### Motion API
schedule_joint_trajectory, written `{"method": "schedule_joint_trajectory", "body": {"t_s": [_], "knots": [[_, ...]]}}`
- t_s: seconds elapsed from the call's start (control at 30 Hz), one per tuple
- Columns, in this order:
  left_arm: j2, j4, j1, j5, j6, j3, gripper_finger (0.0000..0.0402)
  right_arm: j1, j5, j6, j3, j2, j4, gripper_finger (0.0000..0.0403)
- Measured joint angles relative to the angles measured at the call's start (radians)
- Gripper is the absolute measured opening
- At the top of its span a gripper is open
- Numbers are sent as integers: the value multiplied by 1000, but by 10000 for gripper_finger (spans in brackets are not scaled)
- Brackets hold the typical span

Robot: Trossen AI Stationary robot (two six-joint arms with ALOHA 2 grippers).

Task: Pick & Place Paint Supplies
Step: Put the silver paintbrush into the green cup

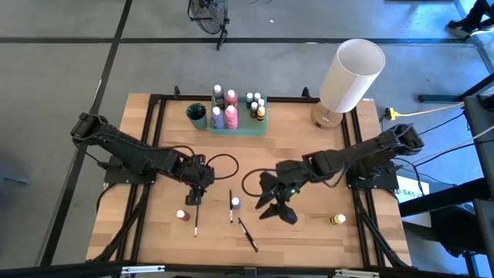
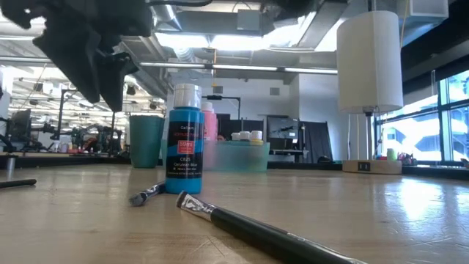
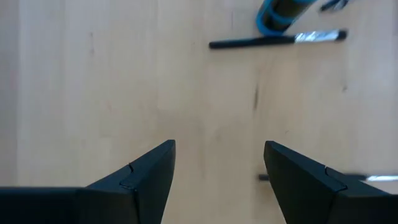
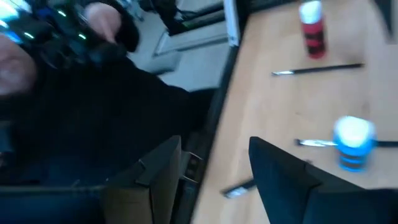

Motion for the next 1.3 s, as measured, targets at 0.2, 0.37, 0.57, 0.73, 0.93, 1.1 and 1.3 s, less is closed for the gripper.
{"method": "schedule_joint_trajectory", "body": {"t_s": [0.2,0.37,0.57,0.73,0.93,1.1,1.3], "knots": [[-3,-26,0,-74,124,0,242,64,15,124,0,56,117,194],[-59,-147,11,-191,165,41,242,85,22,198,10,119,172,193],[-222,-254,13,-310,171,121,242,117,73,140,166,217,149,179],[-385,-251,15,-315,205,127,242,153,262,76,436,297,-230,165],[-504,-212,38,-338,221,127,242,150,400,208,694,395,-613,157],[-521,-204,52,-337,225,126,242,108,296,339,722,449,-705,157],[-514,-86,51,-236,335,41,242,65,217,352,722,466,-730,157]]}}
